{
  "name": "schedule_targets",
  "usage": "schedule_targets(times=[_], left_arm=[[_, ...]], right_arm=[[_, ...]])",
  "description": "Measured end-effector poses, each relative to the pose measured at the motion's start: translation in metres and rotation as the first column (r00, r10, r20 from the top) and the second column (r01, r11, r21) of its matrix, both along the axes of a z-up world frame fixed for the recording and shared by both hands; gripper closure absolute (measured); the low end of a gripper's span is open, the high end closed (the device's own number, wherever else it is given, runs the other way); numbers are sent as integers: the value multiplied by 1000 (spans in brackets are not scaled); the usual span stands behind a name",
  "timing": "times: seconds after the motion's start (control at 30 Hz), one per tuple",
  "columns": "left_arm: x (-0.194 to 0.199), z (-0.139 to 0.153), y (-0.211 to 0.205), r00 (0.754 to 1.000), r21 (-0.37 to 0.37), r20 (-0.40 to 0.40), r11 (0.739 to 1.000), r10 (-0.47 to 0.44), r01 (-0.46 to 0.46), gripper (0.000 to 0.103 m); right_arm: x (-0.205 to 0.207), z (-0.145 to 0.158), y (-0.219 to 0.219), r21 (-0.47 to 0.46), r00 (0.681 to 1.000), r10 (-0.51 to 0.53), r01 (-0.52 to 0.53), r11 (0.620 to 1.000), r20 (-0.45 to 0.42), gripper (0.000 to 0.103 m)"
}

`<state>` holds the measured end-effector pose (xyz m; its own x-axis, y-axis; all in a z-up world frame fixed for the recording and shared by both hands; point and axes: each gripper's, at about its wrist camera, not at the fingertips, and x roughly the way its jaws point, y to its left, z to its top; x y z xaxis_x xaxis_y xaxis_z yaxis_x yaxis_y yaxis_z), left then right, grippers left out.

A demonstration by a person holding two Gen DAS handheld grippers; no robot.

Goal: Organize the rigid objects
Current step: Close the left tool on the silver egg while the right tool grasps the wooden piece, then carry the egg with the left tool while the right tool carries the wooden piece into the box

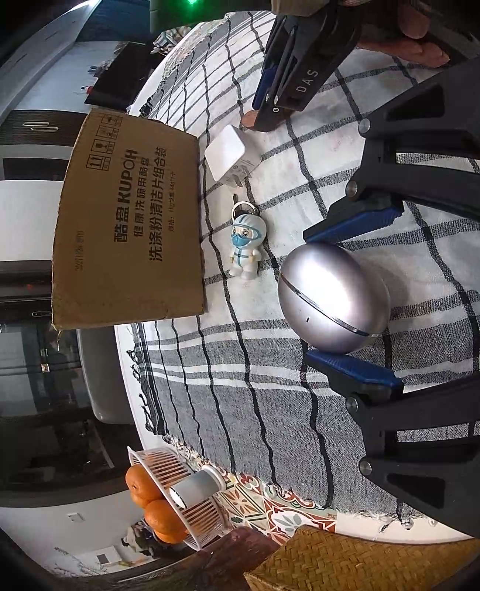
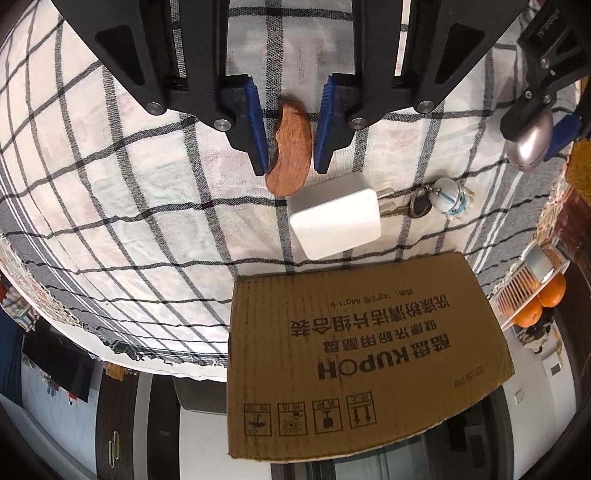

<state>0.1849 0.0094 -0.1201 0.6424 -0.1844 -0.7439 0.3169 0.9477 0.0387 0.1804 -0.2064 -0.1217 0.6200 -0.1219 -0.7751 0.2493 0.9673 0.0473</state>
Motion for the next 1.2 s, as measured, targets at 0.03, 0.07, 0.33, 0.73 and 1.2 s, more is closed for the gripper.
schedule_targets(times=[0.03, 0.07, 0.33, 0.73, 1.2], left_arm=[[0, 0, 0, 1000, 1, 0, 1000, -1, 1, 45], [0, 0, 0, 1000, 3, -1, 1000, -3, 3, 45], [-4, 3, -1, 1000, -7, 3, 1000, -3, 3, 45], [-11, 34, 1, 998, -71, 55, 997, 21, -17, 45], [-12, 96, -12, 979, -109, 205, 994, 5, 17, 45]], right_arm=[[0, -1, 0, -3, 1000, 2, -2, 1000, -3, 79], [0, -2, 1, -8, 1000, 5, -5, 1000, -3, 79], [-4, 4, 2, -29, 1000, 21, -21, 999, 20, 81], [-18, 44, 9, -43, 991, 70, -65, 997, 117, 81], [-30, 105, 5, -50, 961, 88, -78, 996, 262, 81]])
